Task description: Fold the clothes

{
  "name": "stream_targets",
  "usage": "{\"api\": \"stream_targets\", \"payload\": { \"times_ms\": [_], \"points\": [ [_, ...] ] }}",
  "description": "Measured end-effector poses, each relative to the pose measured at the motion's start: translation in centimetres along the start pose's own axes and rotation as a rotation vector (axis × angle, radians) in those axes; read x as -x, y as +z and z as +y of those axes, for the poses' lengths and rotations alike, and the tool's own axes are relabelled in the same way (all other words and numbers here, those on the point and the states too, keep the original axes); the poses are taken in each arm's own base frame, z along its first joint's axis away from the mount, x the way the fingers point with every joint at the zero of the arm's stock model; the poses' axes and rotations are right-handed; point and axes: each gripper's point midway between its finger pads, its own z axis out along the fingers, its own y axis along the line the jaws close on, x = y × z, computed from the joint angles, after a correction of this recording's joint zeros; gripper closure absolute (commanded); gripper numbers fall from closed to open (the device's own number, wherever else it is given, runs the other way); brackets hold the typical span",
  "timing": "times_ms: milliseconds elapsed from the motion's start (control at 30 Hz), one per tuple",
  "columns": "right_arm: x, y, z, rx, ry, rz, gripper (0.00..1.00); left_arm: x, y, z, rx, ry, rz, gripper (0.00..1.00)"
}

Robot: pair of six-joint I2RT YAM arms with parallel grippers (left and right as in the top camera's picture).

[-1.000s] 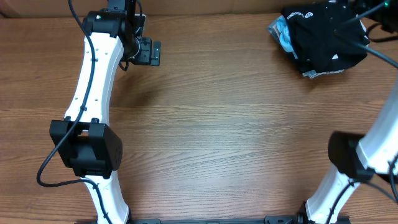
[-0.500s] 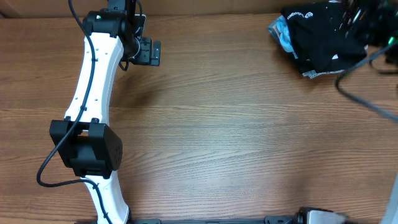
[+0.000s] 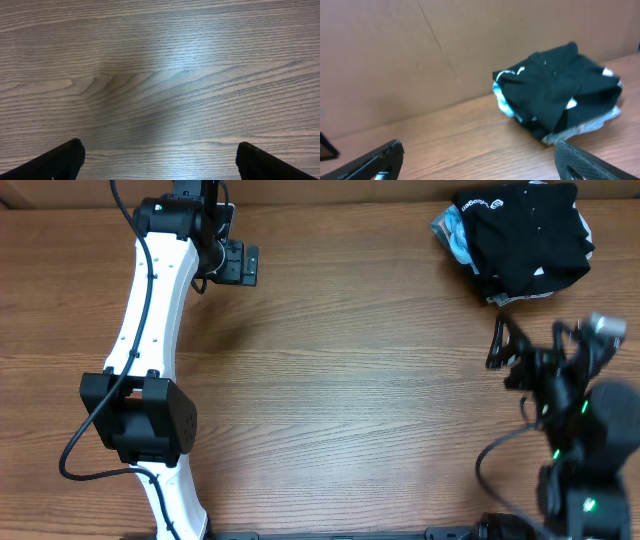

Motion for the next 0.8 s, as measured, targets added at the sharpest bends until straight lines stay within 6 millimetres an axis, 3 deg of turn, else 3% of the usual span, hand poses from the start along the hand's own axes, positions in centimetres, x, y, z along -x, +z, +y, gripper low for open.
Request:
{"api": "stream_targets", "payload": {
  "times_ms": [167, 367, 800],
  "points": [
    [-2.2, -1.4, -0.5, 0.041, 0.099, -0.096, 0.00, 0.0, 0.0, 0.0, 0.000, 0.000, 0.000, 0.00],
    [-5.3, -1.5, -1.1, 0.077, 0.140, -0.137, 0.00, 0.0, 0.0, 0.0, 0.000, 0.000, 0.000, 0.00],
    [-10.0, -0.9, -2.8, 0.055, 0.028, -0.098, 0.00, 0.0, 0.0, 0.0, 0.000, 0.000, 0.000, 0.00]
  ]
}}
